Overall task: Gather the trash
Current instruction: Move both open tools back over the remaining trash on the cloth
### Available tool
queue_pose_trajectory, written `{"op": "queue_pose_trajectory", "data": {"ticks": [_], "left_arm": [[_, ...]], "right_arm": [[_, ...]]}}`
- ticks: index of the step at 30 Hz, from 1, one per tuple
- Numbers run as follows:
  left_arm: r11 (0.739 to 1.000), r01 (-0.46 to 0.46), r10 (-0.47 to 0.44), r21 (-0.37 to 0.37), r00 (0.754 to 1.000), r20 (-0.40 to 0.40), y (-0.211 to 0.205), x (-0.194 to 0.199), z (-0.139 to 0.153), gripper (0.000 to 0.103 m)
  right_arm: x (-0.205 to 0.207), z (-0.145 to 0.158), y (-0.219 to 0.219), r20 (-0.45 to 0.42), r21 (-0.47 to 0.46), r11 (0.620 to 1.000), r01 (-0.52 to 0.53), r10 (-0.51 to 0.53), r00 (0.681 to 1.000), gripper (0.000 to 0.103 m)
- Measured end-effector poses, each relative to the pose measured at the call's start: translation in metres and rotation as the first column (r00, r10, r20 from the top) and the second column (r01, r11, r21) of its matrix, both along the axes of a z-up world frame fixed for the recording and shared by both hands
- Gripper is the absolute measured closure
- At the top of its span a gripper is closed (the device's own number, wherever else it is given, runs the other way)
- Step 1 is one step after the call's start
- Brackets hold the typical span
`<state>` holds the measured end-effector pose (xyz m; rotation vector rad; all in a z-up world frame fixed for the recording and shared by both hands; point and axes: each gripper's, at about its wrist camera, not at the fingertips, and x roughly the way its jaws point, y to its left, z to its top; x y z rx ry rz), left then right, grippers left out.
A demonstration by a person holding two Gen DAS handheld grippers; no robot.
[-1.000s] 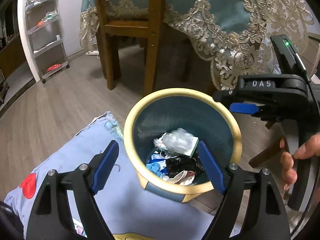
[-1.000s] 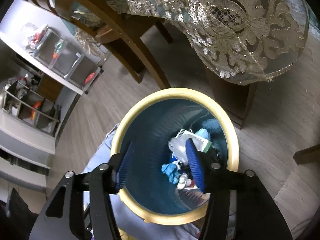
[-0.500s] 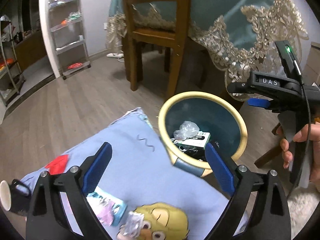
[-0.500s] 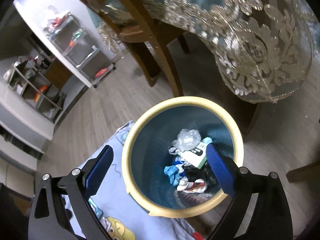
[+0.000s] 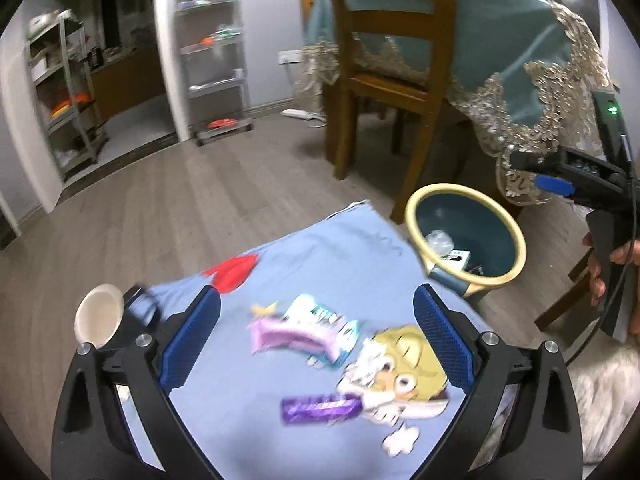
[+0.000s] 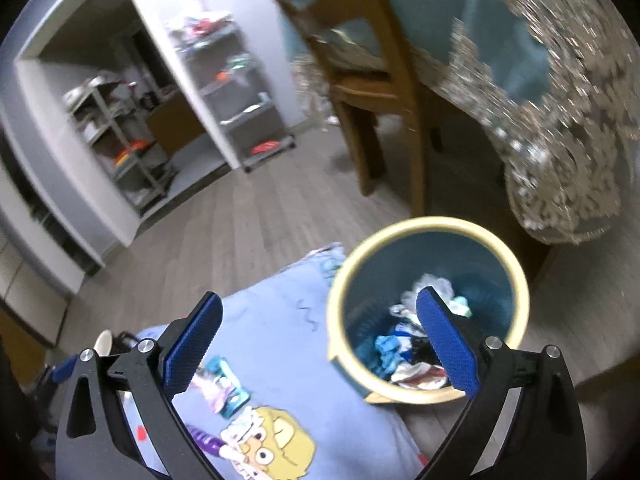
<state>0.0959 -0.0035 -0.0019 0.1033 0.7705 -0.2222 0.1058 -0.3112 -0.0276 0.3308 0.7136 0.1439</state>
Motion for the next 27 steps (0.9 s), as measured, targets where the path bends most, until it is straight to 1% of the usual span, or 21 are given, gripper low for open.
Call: {"op": "queue_pose_trajectory", "data": {"ticks": [3, 5, 8, 9, 12, 14, 16, 19, 23, 25, 27], "left_arm": [[0.999, -0.045, 0.045, -0.017, 0.999, -0.009, 0.025, -0.016, -0.005, 0.008], [0.997, -0.07, 0.07, -0.029, 0.997, -0.015, 0.039, -0.024, -0.009, 0.008], [0.992, -0.112, 0.11, -0.055, 0.993, -0.036, 0.057, -0.031, -0.016, 0.008], [0.989, -0.128, 0.126, -0.067, 0.991, -0.042, 0.063, -0.031, -0.017, 0.008], [0.984, -0.155, 0.151, -0.093, 0.988, -0.044, 0.075, -0.03, -0.018, 0.008], [0.981, -0.167, 0.163, -0.101, 0.985, -0.05, 0.079, -0.029, -0.019, 0.008], [0.976, -0.181, 0.175, -0.119, 0.983, -0.061, 0.083, -0.027, -0.021, 0.008], [0.975, -0.182, 0.176, -0.127, 0.983, -0.062, 0.085, -0.027, -0.023, 0.008], [0.979, -0.169, 0.163, -0.117, 0.985, -0.065, 0.084, -0.027, -0.026, 0.008], [0.98, -0.164, 0.158, -0.116, 0.985, -0.064, 0.082, -0.027, -0.027, 0.008], [0.98, -0.16, 0.153, -0.116, 0.986, -0.061, 0.081, -0.027, -0.027, 0.008]], "right_arm": [[-0.01, 0.008, 0.021, 0.04, -0.039, 0.999, -0.032, 0.034, 0.999, 0.005], [-0.02, 0.017, 0.033, 0.087, -0.07, 0.997, -0.032, 0.038, 0.995, 0.005], [-0.034, 0.026, 0.045, 0.181, -0.079, 0.996, -0.032, 0.046, 0.982, 0.005], [-0.038, 0.027, 0.049, 0.197, -0.087, 0.995, -0.04, 0.057, 0.979, 0.005], [-0.04, 0.026, 0.058, 0.17, -0.105, 0.991, -0.081, 0.098, 0.981, 0.005], [-0.042, 0.026, 0.066, 0.161, -0.133, 0.987, -0.095, 0.116, 0.98, 0.005], [-0.045, 0.028, 0.073, 0.173, -0.173, 0.979, -0.108, 0.138, 0.975, 0.005], [-0.05, 0.029, 0.077, 0.2, -0.191, 0.975, -0.111, 0.149, 0.968, 0.005], [-0.051, 0.028, 0.073, 0.214, -0.155, 0.979, -0.129, 0.16, 0.964, 0.005], [-0.051, 0.028, 0.069, 0.217, -0.144, 0.984, -0.101, 0.131, 0.967, 0.005], [-0.05, 0.025, 0.068, 0.208, -0.13, 0.987, -0.096, 0.122, 0.971, 0.005]]}}
